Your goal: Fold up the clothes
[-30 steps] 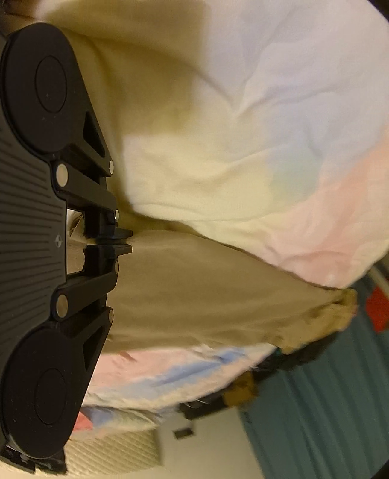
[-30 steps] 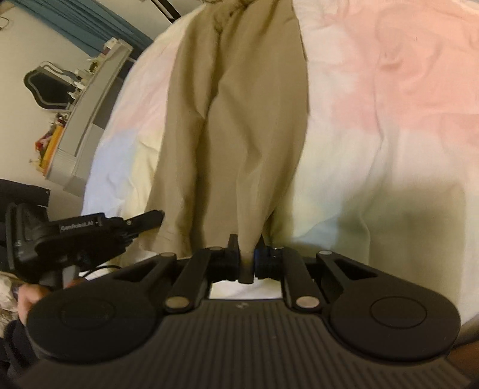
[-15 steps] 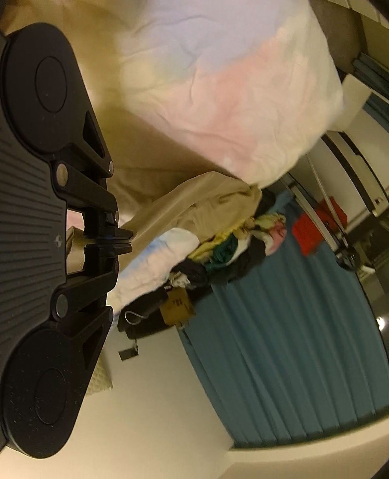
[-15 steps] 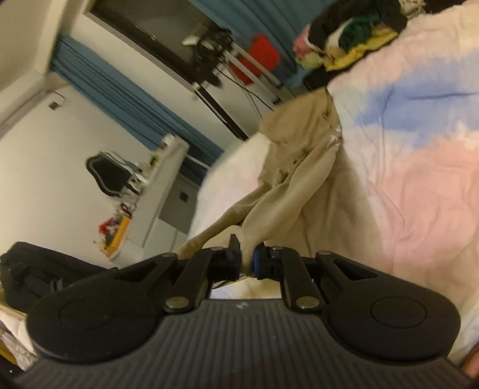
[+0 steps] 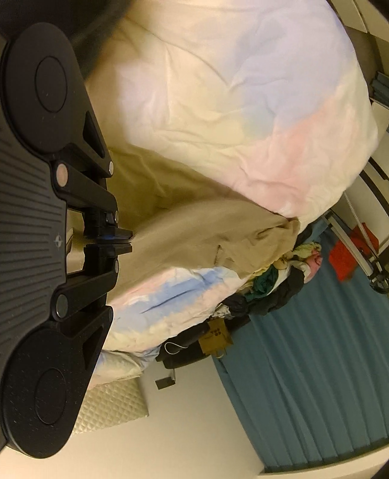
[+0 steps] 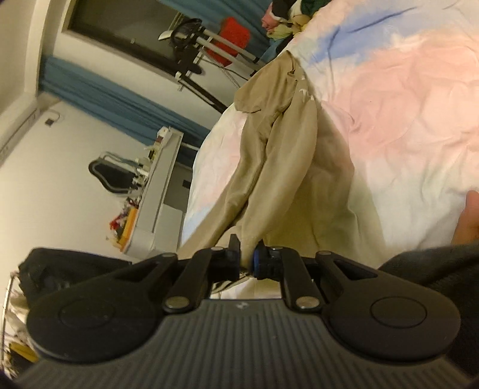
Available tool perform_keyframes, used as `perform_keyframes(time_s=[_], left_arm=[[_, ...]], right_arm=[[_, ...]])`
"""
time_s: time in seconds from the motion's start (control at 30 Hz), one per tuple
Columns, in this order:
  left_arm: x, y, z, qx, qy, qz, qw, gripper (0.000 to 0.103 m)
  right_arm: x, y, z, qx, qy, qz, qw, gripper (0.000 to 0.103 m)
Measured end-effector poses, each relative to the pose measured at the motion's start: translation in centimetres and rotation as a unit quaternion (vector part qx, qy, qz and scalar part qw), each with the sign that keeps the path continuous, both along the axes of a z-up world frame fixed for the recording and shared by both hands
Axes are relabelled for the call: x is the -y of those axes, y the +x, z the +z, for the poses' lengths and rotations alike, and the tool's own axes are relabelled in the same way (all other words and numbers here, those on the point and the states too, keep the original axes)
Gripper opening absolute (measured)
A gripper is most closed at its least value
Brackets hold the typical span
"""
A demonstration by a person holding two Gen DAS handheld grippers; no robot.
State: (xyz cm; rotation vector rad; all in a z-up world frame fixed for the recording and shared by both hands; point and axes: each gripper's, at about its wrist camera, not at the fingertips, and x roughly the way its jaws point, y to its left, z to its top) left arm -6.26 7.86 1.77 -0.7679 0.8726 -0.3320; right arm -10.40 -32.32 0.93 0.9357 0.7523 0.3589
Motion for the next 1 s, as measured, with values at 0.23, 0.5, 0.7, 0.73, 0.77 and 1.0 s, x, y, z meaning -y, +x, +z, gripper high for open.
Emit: perform_keyframes(time_s=[0.23,0.5,0.7,0.73,0.77,1.0], left_arm=[[3.2,12.1,1.7,0.041,0.057,0.009,0.9975,0.002],[7.3,24.5,-0.6,0.094,0.146,0.027,0.9845,0.002],[8.3,31.5,-5.1,0.099,0.175,0.027,0.9792,0.003],[8.5,32.4,-5.8,0.101,0.185,0.024,0.9773,0.003],[8.8,33.0,-6.4,0.103,0.196,0.02,0.9749,0.003],[9.6,34.4,-9.2,0.1,0.247,-0.003,0.9639,0.007]], right_arm=[[0.5,10.2,0.3,0.014,-0.026,-0.039,0.999,0.011],[0.0,25.6,-1.4,0.017,-0.101,-0.081,0.991,0.012],[-0.9,33.3,-5.3,0.037,-0.157,-0.081,0.984,0.012],[-1.1,34.3,-6.2,0.036,-0.166,-0.079,0.982,0.012],[-1.3,35.1,-7.0,0.035,-0.175,-0.076,0.981,0.012],[-1.5,37.5,-10.2,0.025,-0.207,-0.057,0.976,0.012]])
